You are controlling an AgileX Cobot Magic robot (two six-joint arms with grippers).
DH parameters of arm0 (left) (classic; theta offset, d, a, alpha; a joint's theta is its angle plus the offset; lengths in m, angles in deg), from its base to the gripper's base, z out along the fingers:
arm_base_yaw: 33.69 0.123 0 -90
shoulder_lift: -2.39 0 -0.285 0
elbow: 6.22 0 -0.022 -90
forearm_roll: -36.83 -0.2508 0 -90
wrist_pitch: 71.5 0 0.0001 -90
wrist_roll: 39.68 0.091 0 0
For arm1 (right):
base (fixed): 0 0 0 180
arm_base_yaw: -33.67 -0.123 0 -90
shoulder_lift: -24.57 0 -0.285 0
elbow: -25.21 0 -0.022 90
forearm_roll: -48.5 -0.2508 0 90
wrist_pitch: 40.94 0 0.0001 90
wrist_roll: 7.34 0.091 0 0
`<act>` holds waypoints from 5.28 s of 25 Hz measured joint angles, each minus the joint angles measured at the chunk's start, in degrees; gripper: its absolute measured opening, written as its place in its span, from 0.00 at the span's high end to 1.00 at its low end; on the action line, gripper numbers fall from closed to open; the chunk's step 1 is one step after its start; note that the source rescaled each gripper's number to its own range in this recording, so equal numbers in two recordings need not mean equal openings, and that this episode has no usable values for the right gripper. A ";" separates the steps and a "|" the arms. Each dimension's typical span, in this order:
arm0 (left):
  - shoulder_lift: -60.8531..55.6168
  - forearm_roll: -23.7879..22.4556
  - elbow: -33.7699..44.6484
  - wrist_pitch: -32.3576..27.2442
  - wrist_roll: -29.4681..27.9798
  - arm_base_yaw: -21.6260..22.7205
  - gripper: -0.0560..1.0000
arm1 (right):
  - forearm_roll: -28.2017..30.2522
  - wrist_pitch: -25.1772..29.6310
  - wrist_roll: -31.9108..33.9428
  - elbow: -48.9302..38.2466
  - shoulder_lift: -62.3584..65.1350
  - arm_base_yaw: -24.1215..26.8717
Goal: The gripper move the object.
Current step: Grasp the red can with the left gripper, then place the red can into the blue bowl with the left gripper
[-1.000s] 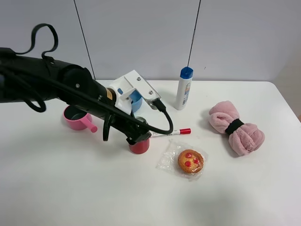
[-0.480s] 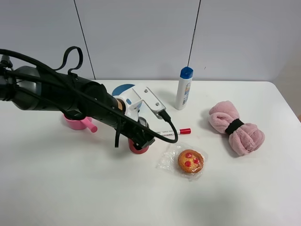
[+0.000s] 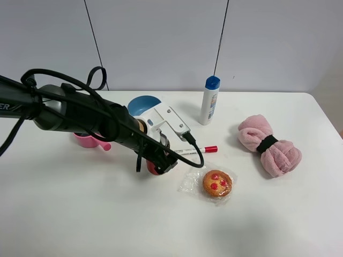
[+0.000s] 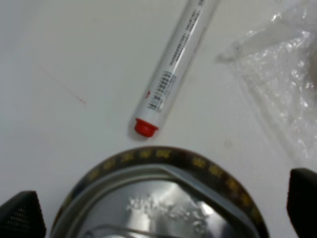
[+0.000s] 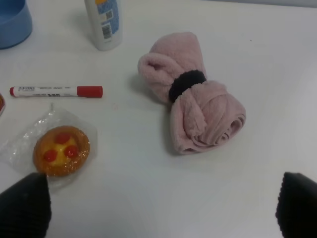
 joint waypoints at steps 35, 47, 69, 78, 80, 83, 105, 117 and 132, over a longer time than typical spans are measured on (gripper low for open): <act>2.89 0.17 -0.23 4.97 -0.21 0.00 0.93 | 0.00 0.00 0.00 0.00 0.00 0.00; -5.68 -0.06 -0.02 -0.25 -0.16 0.00 0.93 | 0.00 0.00 0.00 0.00 0.00 0.00; -14.34 -15.06 -20.08 -30.25 -10.28 1.81 0.93 | 0.00 0.00 0.00 0.00 0.00 0.00; -9.55 -16.14 -22.74 -26.95 -4.76 9.43 0.93 | 0.00 0.00 0.00 0.00 0.00 0.00; -7.64 -16.14 -22.74 -25.35 -3.08 11.31 0.93 | 0.00 0.00 0.00 0.00 0.00 0.00; -4.47 -15.16 -23.49 -23.39 -1.87 13.48 0.93 | 0.00 0.00 0.00 0.00 0.00 0.00; 16.21 -0.72 -50.54 -34.09 -2.38 19.37 0.93 | 0.00 0.00 0.00 0.00 0.00 0.00; 18.24 7.65 -50.73 -32.66 -2.38 21.33 0.93 | 0.00 0.00 0.00 0.00 0.00 0.00; 24.26 7.78 -50.73 -29.58 0.92 21.33 0.93 | 0.00 0.00 0.00 0.00 0.00 0.00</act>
